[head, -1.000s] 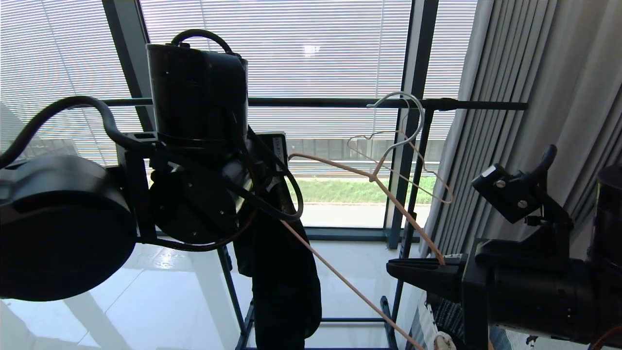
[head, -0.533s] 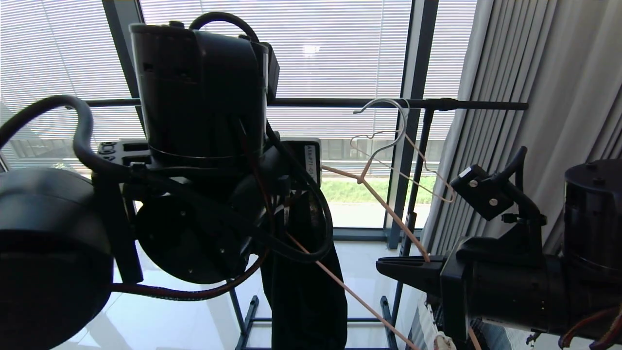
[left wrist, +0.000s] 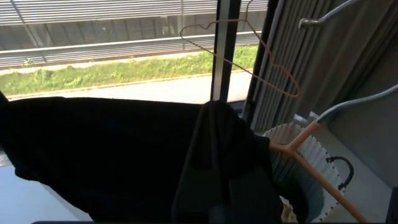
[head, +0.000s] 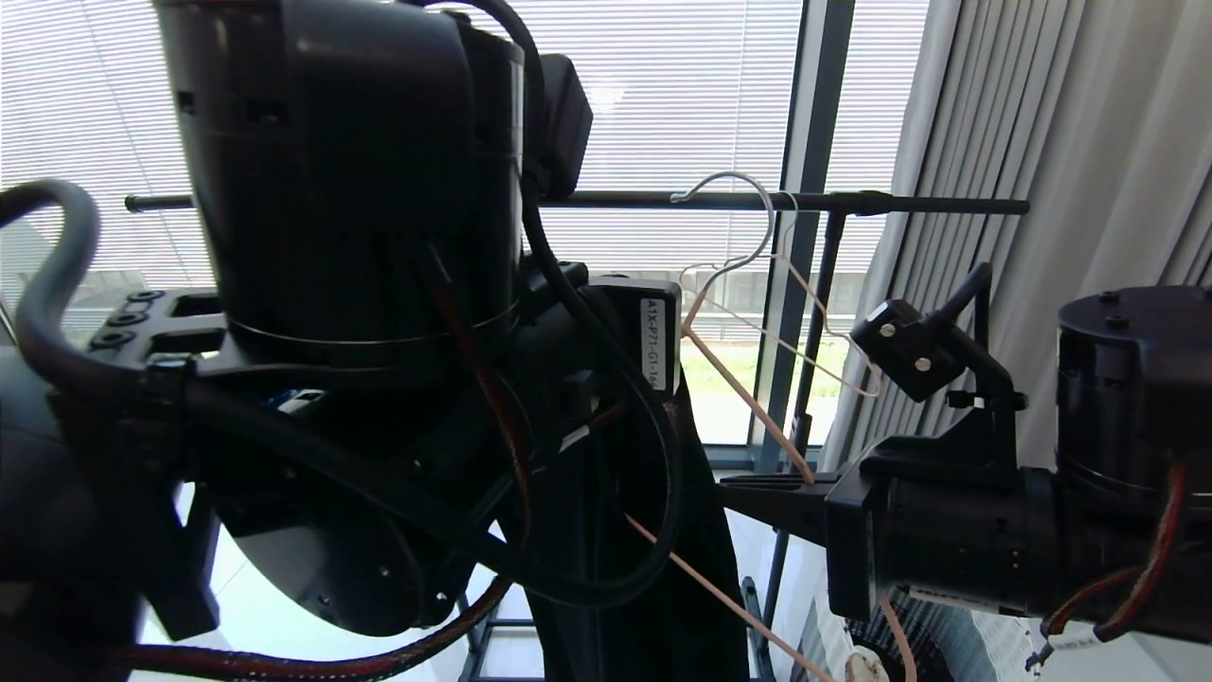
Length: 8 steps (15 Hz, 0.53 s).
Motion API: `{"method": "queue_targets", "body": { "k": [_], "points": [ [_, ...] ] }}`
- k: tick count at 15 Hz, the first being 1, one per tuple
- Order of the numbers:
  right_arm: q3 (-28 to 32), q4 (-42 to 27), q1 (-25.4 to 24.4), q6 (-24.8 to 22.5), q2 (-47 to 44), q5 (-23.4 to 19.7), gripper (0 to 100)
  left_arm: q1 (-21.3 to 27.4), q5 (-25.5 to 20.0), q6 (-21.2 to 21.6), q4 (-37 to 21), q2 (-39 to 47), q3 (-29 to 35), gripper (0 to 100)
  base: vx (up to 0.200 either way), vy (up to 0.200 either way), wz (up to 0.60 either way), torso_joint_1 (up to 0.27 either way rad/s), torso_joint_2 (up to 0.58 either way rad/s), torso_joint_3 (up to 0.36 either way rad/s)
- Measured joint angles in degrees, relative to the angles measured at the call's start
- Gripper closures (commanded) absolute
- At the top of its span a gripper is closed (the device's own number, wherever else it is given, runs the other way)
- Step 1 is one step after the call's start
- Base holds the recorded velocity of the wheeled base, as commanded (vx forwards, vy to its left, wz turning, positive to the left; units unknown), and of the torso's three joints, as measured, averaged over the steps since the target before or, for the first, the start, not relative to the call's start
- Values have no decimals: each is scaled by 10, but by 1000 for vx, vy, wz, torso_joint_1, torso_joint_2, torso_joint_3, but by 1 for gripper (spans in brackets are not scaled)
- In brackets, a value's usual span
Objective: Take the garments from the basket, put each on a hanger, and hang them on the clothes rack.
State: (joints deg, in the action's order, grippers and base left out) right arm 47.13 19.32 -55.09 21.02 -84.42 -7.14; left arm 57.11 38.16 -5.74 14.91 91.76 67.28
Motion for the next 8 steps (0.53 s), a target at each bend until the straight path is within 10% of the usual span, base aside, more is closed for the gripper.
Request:
{"method": "queue_targets", "body": {
  "k": [1,2,8],
  "points": [
    [0,0,1,0,-1,0,100,1,0,0,0,-4,-3,100,0,0,0,0,0,0],
    [0,0,2,0,-1,0,100,5,-1,0,0,-9,-12,0,0,0,0,0,0,0],
    [0,0,6,-4,-1,16,100,26,0,1,0,-46,-57,0,0,0,0,0,0,0]
  ]
}}
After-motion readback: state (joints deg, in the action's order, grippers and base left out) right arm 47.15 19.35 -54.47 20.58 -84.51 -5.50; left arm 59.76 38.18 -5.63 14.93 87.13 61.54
